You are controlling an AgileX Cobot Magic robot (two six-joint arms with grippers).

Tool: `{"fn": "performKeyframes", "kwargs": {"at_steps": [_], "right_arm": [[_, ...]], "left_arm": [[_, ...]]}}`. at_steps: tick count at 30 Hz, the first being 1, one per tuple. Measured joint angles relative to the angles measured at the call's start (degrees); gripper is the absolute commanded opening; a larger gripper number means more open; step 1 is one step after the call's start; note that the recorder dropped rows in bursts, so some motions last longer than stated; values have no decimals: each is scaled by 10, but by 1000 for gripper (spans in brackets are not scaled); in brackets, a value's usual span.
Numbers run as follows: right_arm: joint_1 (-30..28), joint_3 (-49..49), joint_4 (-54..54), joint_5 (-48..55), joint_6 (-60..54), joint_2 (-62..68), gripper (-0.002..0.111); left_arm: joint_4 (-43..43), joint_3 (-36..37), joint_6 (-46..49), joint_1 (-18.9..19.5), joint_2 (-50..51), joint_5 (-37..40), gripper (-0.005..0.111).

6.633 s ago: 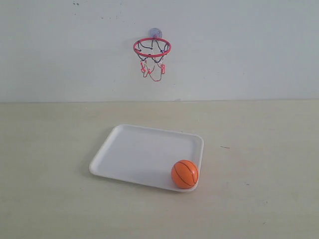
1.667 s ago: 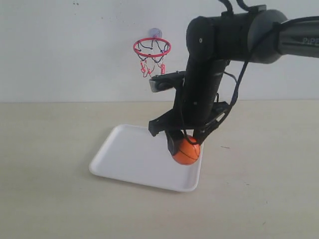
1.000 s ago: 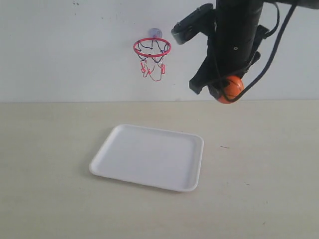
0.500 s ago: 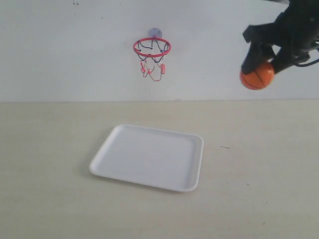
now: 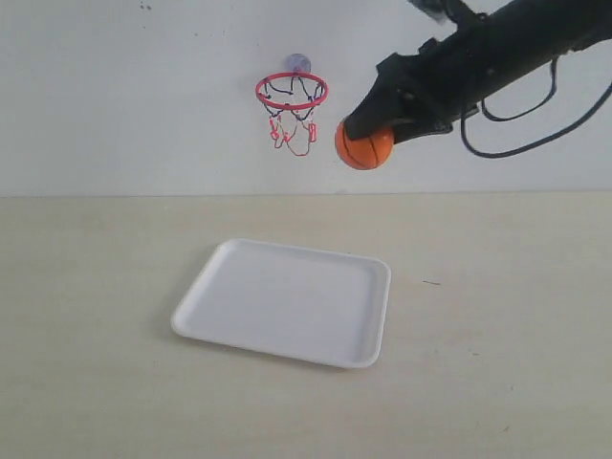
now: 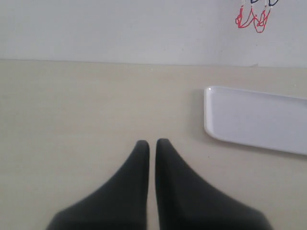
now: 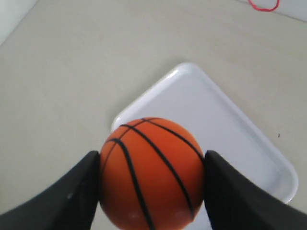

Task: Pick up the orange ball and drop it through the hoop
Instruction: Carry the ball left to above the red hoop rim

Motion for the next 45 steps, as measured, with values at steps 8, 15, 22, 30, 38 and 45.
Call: {"fn": "performKeyframes", "kwargs": {"at_steps": [8, 15, 22, 30, 38, 45], "right_arm": [[19, 0, 68, -259, -49, 26, 0], [19, -22, 227, -301, -249, 67, 0], [19, -108, 347, -256, -365, 137, 0], [29, -213, 360, -248, -390, 206, 0], [46, -299, 360, -291, -402, 267, 0], [53, -328, 362, -310, -418, 296, 0]], "left_arm": [[0, 0, 0, 0, 0, 0, 4], [0, 0, 0, 0, 0, 0, 4], [0, 0, 0, 0, 0, 0, 4], [0, 0, 0, 0, 0, 0, 4], [0, 0, 0, 0, 0, 0, 4], [0, 0, 0, 0, 0, 0, 4]]}}
